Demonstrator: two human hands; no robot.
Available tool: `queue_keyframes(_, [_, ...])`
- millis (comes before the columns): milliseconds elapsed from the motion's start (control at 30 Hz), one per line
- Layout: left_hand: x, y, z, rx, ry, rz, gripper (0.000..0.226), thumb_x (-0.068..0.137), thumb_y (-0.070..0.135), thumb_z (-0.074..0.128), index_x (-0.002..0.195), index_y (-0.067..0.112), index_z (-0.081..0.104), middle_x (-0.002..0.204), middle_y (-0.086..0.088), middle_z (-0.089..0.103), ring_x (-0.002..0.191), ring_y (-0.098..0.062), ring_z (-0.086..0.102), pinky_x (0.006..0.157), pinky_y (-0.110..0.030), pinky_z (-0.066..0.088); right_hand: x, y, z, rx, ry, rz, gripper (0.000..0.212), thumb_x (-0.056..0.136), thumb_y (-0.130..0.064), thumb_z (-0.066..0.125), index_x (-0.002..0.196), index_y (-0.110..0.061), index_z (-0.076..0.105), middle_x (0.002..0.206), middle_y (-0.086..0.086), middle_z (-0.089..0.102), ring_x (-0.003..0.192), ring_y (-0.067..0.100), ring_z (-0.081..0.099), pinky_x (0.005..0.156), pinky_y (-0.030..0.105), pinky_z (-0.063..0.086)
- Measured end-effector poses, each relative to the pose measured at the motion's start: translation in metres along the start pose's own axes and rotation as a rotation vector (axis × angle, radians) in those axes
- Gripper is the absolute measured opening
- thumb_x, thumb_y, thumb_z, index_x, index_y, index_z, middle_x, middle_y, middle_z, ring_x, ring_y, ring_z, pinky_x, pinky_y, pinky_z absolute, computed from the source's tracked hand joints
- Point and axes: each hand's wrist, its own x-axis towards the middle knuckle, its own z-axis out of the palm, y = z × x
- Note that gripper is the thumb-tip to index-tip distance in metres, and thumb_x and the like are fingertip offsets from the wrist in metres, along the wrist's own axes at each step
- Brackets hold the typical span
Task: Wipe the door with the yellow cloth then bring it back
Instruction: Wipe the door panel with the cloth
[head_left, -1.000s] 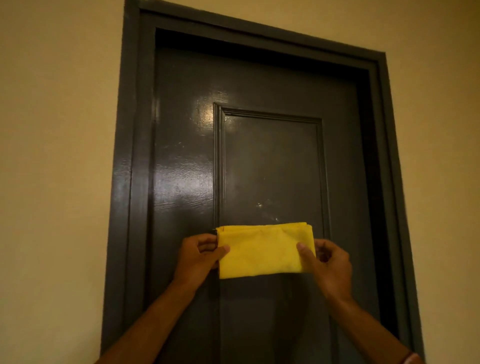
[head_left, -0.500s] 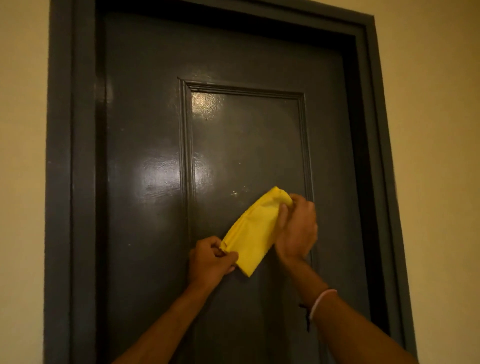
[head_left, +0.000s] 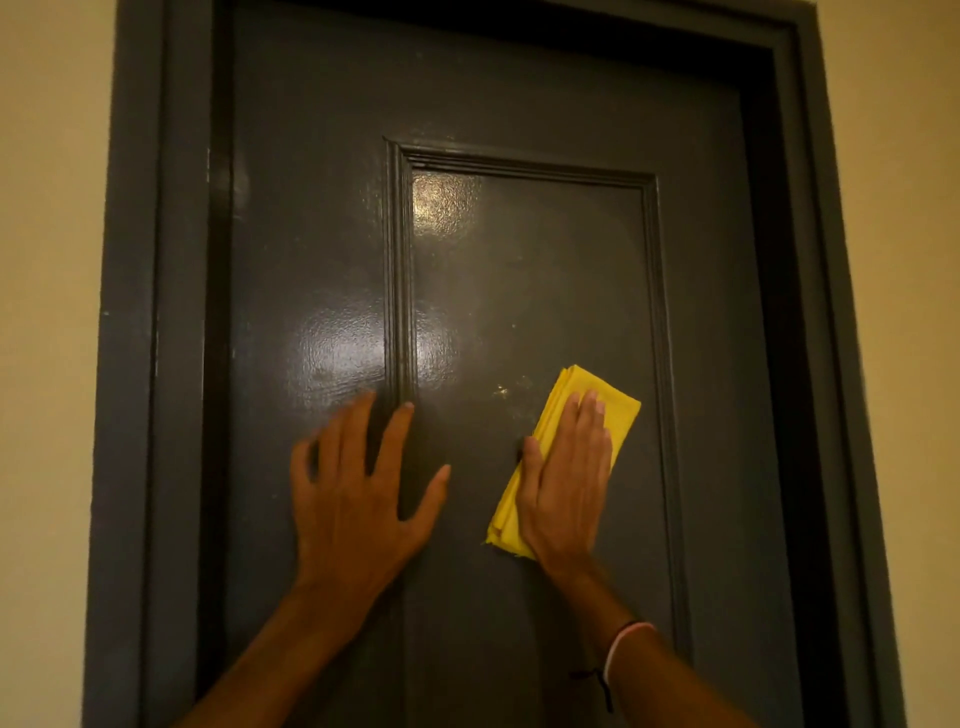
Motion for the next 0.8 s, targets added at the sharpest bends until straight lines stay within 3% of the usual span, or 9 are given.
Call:
queue_keyframes(100, [0.02, -0.021, 0.004, 0.147, -0.062, 0.076, 0.087, 0.086, 0.075, 0.031, 0.155, 0.023, 0.028, 0.163, -0.021, 0.024, 0.151, -0.037, 0.025, 0.119, -0.061, 0.016, 0.003, 0.006, 0.002, -0.046, 0.012, -0.035, 0.072, 0.1, -0.049, 0.027, 0.155, -0.003, 0.015, 0.165, 0.014, 0.015, 0.154, 0.028, 0.01, 0.126, 0.044, 0.01])
queue_keyframes(233, [0.025, -0.035, 0.022, 0.233, -0.215, 0.096, 0.096, 0.081, 0.083, 0.02, 0.158, 0.026, 0.017, 0.167, -0.019, 0.009, 0.155, -0.036, 0.011, 0.119, -0.069, 0.006, 0.004, 0.007, 0.002, -0.059, 0.017, -0.06, 0.073, 0.1, -0.052, 0.025, 0.155, -0.004, 0.018, 0.165, 0.014, 0.017, 0.154, 0.027, 0.01, 0.125, 0.047, 0.015])
queue_keyframes(500, [0.008, -0.053, 0.043, 0.274, -0.206, 0.089, 0.098, 0.079, 0.086, 0.018, 0.158, 0.029, 0.011, 0.168, -0.016, 0.004, 0.156, -0.034, 0.006, 0.115, -0.075, 0.005, 0.018, 0.037, -0.006, -0.166, -0.011, -0.092, 0.075, 0.097, -0.061, 0.021, 0.156, -0.015, 0.022, 0.166, 0.015, 0.01, 0.155, 0.029, 0.003, 0.125, 0.05, 0.008])
queue_keyframes(700, [0.007, -0.053, 0.047, 0.279, -0.158, 0.09, 0.096, 0.08, 0.086, 0.019, 0.158, 0.03, 0.011, 0.168, -0.016, 0.004, 0.156, -0.035, 0.007, 0.114, -0.076, 0.004, 0.02, 0.031, -0.003, -0.178, 0.001, -0.095, 0.073, 0.098, -0.059, 0.021, 0.157, -0.015, 0.017, 0.166, 0.016, 0.009, 0.155, 0.03, 0.002, 0.123, 0.053, 0.014])
queue_keyframes(800, [0.007, -0.055, 0.047, 0.275, -0.165, 0.095, 0.091, 0.084, 0.082, 0.017, 0.158, 0.03, 0.01, 0.168, -0.016, 0.004, 0.156, -0.036, 0.006, 0.114, -0.076, 0.004, 0.022, 0.011, 0.001, -0.188, -0.03, -0.203, 0.07, 0.099, -0.057, 0.021, 0.157, -0.018, 0.013, 0.166, 0.017, 0.01, 0.155, 0.031, 0.003, 0.124, 0.052, 0.015])
